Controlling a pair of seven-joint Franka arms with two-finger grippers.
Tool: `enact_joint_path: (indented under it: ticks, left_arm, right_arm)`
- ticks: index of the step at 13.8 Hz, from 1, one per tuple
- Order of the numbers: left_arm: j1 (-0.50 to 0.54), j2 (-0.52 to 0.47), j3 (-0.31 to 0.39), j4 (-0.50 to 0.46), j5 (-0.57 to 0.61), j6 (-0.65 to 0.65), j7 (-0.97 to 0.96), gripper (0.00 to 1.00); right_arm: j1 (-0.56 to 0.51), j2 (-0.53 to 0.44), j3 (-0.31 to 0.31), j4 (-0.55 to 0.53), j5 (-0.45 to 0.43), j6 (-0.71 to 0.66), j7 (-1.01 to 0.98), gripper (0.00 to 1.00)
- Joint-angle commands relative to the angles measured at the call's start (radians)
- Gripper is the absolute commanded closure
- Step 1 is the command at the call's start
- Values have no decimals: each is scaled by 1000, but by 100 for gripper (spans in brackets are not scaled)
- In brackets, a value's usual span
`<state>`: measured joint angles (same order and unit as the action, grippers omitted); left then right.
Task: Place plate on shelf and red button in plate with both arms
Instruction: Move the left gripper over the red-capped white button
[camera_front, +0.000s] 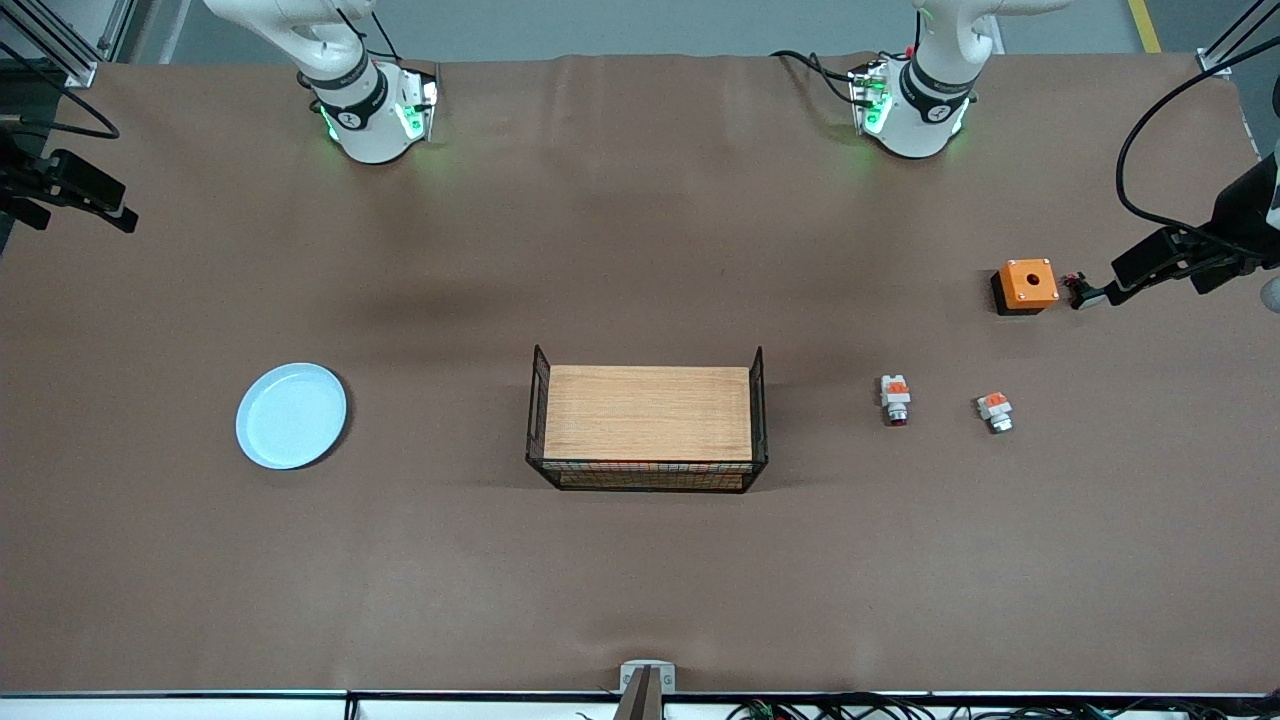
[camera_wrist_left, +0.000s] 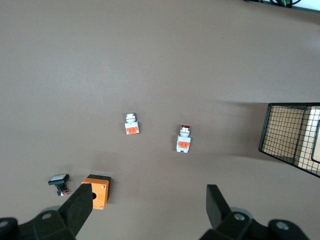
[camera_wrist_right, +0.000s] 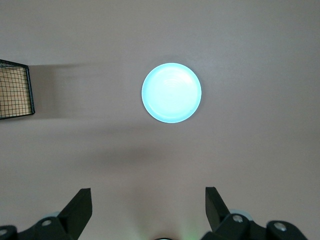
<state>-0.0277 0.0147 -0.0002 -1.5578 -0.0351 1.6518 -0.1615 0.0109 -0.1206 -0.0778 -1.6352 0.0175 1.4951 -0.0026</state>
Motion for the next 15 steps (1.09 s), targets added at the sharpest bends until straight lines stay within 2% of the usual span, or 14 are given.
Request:
enact_joint_path:
  ticks: [1, 7, 10, 12, 15]
  left_arm:
    - [-3, -10, -6, 7, -9, -13, 8, 0]
    - [8, 4, -15, -2, -11, -13, -7, 0]
    - [-11, 60, -36, -37, -6, -23, -7, 0]
    - [-12, 70, -60, -118, -8, 34, -7, 0]
    - [-12, 70, -75, -287, -11, 188, -7, 0]
  right_arm:
    - [8, -25, -8, -21, 6, 7, -7, 0]
    - [11, -25, -7, -20, -31, 25, -14, 0]
    - [11, -25, -7, -20, -31, 33, -14, 0]
    - [11, -25, -5, -20, -31, 33, -16, 0]
    - [9, -24, -7, -20, -28, 33, -60, 0]
